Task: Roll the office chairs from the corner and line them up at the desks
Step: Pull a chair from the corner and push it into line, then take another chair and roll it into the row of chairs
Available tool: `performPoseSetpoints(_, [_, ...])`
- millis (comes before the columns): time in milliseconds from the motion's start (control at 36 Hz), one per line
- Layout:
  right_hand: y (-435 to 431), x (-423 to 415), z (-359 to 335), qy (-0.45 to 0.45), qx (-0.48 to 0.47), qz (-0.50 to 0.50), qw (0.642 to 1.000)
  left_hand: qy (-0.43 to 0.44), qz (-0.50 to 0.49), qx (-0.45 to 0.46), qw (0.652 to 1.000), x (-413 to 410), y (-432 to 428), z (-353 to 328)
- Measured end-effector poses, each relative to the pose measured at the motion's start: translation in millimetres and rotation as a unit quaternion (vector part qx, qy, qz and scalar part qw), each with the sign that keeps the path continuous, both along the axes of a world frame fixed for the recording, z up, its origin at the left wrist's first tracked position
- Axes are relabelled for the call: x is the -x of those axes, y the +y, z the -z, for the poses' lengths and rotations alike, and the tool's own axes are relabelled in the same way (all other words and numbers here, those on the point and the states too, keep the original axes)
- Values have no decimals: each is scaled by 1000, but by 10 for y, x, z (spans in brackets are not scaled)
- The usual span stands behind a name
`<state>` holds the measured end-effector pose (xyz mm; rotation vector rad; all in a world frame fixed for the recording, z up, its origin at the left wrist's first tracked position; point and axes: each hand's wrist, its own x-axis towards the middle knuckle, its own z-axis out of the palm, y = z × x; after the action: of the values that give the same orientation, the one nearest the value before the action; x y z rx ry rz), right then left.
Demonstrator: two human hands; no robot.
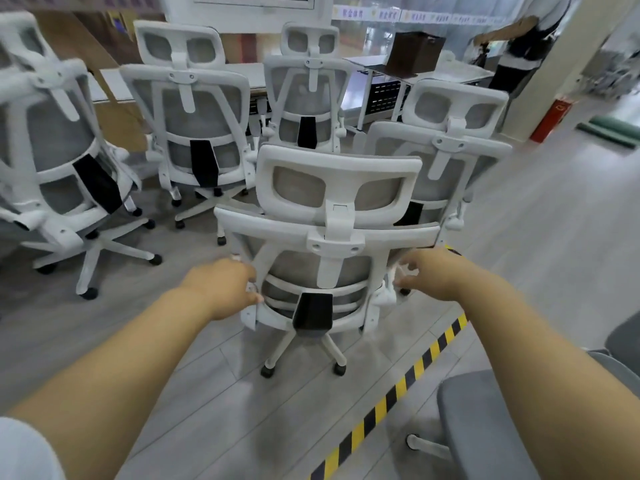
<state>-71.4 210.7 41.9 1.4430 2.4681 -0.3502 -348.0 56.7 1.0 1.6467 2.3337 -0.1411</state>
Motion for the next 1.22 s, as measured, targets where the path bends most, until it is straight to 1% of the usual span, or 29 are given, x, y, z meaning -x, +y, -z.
performPoseSetpoints(111, [-396,-140,-56,-17,13,3,1000,-8,2,6,1000,-81,-355,-41])
performPoseSetpoints(306, [-1307,-469,-55,-35,37,29,998,-2,26,-10,1000,-367,-1078,-139])
performPoseSetpoints(444, [-1931,-807,22,-23,73,61,995,-12,44,-10,999,-674,-1515,-157])
performPoseSetpoints(583, [-2382,-1268,43,-44,73,82,993,-19,71,1,997,-1035,-1800,-216])
performPoseSetpoints(722, [-2698,-1781,-21,-32,61,116,991,-12,114,-19,993,-1482,-1921,-292])
performPoseSetpoints(806, [-2861,-2129,-68,-24,59,133,989,3,137,-22,990,-1809,-1953,-316])
performPoseSetpoints(944, [-3065,-2876,-92,-29,56,164,984,-10,161,-22,987,-2497,-1977,-351])
performPoseSetpoints(1222, [-3370,-4689,-45,-40,48,172,983,-27,175,-25,984,-4249,-2044,-178])
